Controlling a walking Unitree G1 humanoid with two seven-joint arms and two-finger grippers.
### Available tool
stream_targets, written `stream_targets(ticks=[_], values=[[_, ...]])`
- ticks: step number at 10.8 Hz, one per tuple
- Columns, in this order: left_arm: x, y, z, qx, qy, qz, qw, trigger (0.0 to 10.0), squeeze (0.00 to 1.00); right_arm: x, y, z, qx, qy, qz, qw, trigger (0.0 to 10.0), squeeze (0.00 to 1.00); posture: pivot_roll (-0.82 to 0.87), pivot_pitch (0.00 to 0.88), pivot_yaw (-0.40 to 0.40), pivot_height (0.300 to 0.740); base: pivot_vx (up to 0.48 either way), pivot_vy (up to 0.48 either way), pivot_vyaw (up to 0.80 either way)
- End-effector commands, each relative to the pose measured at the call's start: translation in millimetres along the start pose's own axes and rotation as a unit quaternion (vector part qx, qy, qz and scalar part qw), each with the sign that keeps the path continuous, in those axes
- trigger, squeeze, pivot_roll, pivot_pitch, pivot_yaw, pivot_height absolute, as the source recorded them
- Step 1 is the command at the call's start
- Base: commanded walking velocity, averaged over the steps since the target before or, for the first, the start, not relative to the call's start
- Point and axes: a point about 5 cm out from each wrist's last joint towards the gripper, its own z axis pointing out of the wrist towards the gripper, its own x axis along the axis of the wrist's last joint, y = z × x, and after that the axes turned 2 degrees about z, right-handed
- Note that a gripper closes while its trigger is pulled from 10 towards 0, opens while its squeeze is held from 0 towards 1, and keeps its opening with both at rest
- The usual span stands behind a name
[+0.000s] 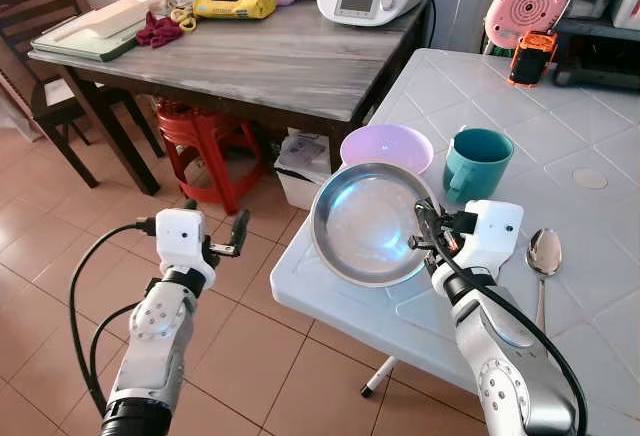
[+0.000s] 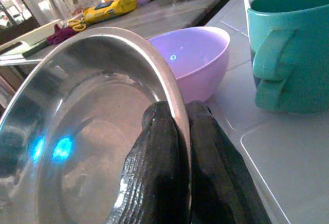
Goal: Setting the table
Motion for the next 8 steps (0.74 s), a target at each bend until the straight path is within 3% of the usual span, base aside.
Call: stream_targets(ticks=[1, 5, 8], values=[[4.1, -5.9, 1.5, 0.014, 0.001, 0.001, 1.0, 10.0, 0.0, 2.9, -2.0, -0.2, 0.0, 0.011, 0.005, 1.0, 10.0, 0.0, -0.1, 0.069, 0.111, 0.74, 0.0, 0.0, -0.41], [2.2, -4.5, 1.0, 0.01, -0.01, 0.0, 1.0, 10.0, 0.0, -0.6, -4.4, -0.5, 0.002, 0.008, 0.009, 1.0, 10.0, 0.0, -0.1, 0.071, 0.114, 0.74, 0.0, 0.0, -0.7], [2.0, -4.4, 1.0, 0.002, -0.011, 0.005, 1.0, 10.0, 0.0, -0.8, -4.9, -0.6, 0.006, 0.01, 0.011, 1.0, 10.0, 0.0, -0.1, 0.073, 0.116, 0.74, 0.0, 0.309, 0.0]])
